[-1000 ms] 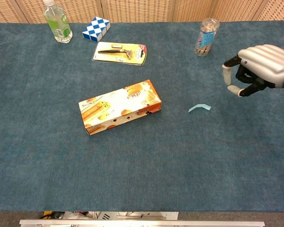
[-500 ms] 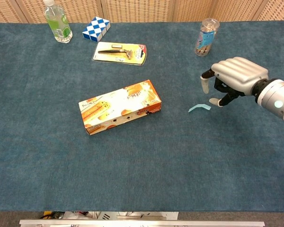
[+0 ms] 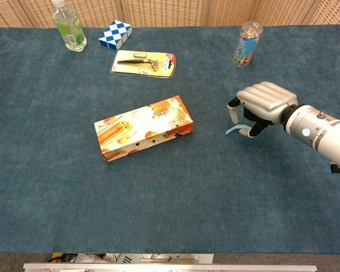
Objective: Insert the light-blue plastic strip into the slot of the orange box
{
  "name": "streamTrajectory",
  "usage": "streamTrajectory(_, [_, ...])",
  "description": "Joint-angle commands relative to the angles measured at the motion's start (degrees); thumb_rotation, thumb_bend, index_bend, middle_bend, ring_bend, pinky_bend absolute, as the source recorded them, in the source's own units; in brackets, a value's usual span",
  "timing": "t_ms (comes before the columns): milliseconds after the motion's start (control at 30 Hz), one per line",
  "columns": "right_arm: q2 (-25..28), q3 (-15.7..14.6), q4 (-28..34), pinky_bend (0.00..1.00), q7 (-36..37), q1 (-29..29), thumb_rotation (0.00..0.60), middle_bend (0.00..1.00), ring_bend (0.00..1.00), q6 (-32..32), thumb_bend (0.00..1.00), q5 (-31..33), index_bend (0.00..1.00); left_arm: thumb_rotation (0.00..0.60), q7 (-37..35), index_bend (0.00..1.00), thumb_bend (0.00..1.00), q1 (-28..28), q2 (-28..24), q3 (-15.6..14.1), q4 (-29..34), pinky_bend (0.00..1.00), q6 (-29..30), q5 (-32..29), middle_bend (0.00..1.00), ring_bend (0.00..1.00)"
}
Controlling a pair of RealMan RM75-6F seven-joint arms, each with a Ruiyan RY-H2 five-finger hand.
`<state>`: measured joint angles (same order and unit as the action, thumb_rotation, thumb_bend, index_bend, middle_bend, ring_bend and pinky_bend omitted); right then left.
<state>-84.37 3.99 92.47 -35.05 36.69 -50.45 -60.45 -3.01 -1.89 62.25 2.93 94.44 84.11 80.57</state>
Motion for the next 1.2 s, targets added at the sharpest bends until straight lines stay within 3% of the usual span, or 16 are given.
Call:
streamTrajectory(33, [-0.83,-0.46,-1.01,1.0,-0.67,0.6,0.6,1.0,1.0,0.26,0.25,0.72,0.53,0.6,-0.1,0.08,0.35,0.03,0.02,-0.01,-0.12,0.3,-0.01,-0.03,0.27,0.29])
streamTrajectory(733, [-5.53,-1.37,-6.19,1.0,-2.81,4.58,0.6,1.0,1.0,1.29,0.26,5.75,0.53,0.6,-0.97,0.08,0.35,0.13,0.33,0.09,-1.21,0.3,-0.4,-0.6,0.27,0.29])
streamTrajectory(933, [-6.19,-1.63,-6.9,1.0,-2.9,5.24,0.6,1.0,1.0,1.3,0.34,6.61,0.53,0.6,-1.22,0.08,0.35,0.24,0.39,0.13,-1.5,0.3,-0.34,-0.7,0.27,0.29])
streamTrajectory(1200, [-6.78,-2.05,-7.53,1.0,-2.96,5.78,0.6,1.0,1.0,0.97,0.35,7.67,0.53,0.6,-1.39,0.08,0.35,0.29,0.46,0.15,-1.75,0.3,-0.43,-0.83,0.27,0.29])
